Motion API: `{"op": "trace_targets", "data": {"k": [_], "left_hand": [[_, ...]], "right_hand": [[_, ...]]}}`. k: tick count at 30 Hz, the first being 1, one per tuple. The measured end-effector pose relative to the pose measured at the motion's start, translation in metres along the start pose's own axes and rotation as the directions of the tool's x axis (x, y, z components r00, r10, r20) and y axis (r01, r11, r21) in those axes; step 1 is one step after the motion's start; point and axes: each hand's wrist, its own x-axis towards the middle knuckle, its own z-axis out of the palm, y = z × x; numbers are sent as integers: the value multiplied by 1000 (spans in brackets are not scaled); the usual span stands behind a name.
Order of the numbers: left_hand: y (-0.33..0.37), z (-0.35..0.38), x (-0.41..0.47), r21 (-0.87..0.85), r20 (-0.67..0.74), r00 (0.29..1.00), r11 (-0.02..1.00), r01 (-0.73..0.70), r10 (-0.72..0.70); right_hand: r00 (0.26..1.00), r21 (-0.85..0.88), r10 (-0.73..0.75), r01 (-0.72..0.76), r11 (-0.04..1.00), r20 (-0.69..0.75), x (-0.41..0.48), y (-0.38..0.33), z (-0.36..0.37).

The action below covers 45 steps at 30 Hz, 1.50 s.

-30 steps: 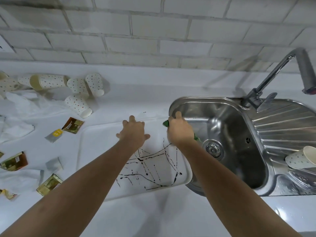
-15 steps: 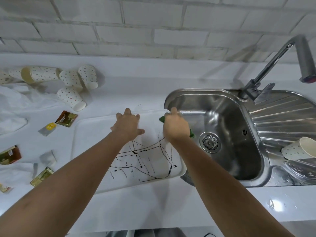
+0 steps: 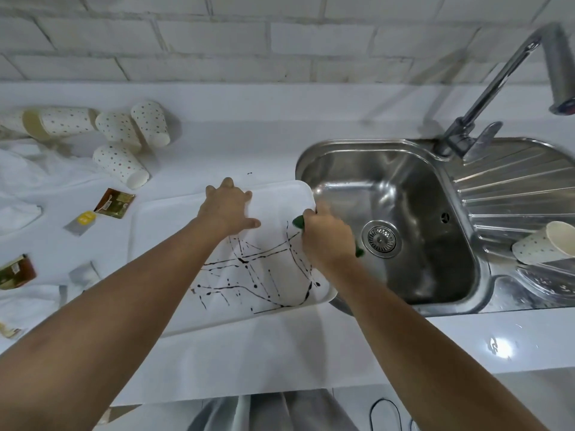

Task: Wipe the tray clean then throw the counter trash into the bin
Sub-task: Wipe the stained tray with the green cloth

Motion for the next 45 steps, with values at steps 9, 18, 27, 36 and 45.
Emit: {"op": "trace_targets", "data": {"k": [9,18,27,36,45], "left_hand": [[-2,0,0,28,7,999,999,-31,31],[0,-1,-6,-29,-8,1000,1000,5,-5],[2,-4,-9,14,-2,1000,1000,11,-11],[7,-4,-12,1,3,999,999,40,-40],[11,-2,-14,-10,-18,999,999,47,-47]], "right_hand": [[1000,47,15,-14,999,-22,-1,1,2],[998,48,-43,41,998,40,-87,14,4],[961,151,-225,201,968,161,-99,-25,4],[870,157,-418,389,908,263,-100,-35,2],[865,118,-397,379,918,305,-87,11,0]]}}
